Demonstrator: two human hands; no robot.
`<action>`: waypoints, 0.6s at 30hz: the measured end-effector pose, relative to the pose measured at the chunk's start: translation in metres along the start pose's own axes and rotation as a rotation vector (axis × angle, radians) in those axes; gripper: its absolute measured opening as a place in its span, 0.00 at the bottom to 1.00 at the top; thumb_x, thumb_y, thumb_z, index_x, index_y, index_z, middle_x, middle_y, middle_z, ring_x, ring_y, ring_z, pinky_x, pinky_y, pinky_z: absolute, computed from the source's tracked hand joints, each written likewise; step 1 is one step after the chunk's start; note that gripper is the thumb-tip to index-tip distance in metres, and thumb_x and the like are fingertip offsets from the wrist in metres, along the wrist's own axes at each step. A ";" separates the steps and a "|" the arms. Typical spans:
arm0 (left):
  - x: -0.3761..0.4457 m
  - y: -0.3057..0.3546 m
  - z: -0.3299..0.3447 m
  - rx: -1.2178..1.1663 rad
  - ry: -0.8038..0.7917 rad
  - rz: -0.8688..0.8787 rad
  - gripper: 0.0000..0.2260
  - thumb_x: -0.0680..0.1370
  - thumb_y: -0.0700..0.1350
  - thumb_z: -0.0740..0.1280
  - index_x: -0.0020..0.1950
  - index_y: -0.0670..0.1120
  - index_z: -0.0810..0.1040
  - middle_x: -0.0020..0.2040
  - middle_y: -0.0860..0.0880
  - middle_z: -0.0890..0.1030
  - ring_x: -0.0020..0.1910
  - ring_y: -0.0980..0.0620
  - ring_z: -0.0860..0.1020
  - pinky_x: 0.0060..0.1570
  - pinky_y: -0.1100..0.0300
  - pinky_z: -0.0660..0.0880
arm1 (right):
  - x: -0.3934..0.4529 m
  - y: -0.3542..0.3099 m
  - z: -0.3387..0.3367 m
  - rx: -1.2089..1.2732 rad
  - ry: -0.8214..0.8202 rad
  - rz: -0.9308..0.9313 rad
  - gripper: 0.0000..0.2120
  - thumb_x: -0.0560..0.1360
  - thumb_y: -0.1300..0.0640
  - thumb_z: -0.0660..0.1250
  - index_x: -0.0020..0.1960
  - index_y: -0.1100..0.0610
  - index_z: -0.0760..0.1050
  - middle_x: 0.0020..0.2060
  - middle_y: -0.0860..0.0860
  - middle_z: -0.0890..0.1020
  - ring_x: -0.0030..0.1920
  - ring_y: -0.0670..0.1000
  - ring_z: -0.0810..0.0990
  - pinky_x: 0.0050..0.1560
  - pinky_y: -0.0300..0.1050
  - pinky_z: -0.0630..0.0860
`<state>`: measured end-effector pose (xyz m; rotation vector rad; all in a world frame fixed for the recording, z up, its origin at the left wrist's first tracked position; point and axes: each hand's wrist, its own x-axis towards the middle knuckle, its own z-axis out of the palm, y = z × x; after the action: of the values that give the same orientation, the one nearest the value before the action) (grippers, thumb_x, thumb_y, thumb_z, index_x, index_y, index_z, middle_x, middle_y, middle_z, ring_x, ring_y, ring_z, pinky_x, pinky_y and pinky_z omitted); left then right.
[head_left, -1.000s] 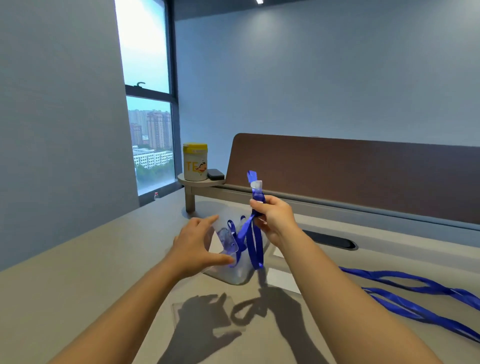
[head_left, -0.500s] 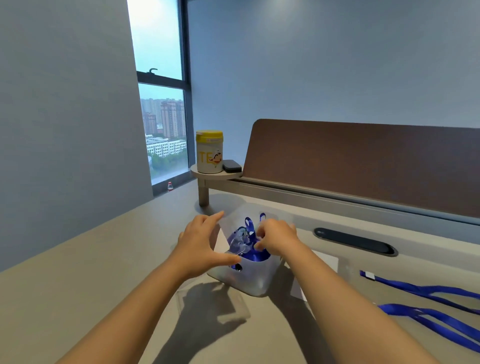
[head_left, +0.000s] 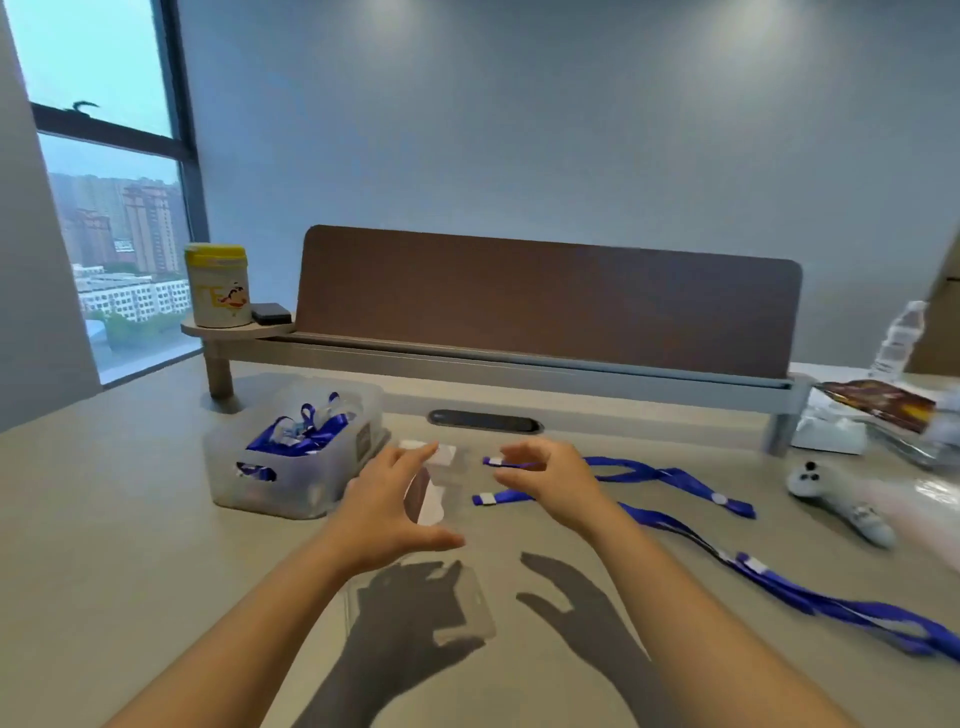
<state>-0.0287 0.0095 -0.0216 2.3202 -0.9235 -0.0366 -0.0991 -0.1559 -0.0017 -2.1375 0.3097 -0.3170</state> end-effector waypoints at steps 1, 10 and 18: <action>-0.003 0.013 0.016 0.003 -0.024 0.030 0.42 0.64 0.55 0.74 0.72 0.52 0.54 0.73 0.48 0.61 0.70 0.49 0.61 0.68 0.50 0.63 | -0.015 0.013 -0.011 -0.006 0.030 0.036 0.20 0.73 0.57 0.66 0.64 0.59 0.71 0.63 0.54 0.76 0.56 0.49 0.74 0.56 0.42 0.71; 0.008 0.099 0.120 0.065 -0.268 0.197 0.41 0.65 0.56 0.73 0.72 0.51 0.56 0.72 0.50 0.62 0.70 0.51 0.61 0.69 0.53 0.62 | -0.093 0.121 -0.097 -0.116 0.325 0.346 0.19 0.74 0.57 0.65 0.64 0.59 0.71 0.63 0.56 0.76 0.60 0.54 0.76 0.63 0.50 0.73; 0.062 0.123 0.159 0.068 -0.324 0.199 0.39 0.64 0.56 0.73 0.70 0.52 0.58 0.71 0.50 0.64 0.68 0.50 0.63 0.68 0.52 0.65 | -0.048 0.172 -0.141 -0.306 0.416 0.439 0.15 0.73 0.58 0.62 0.28 0.57 0.65 0.28 0.55 0.68 0.32 0.54 0.67 0.34 0.46 0.64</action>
<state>-0.0961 -0.1848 -0.0667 2.3124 -1.3322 -0.3101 -0.2090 -0.3418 -0.0739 -2.2102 1.1094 -0.4782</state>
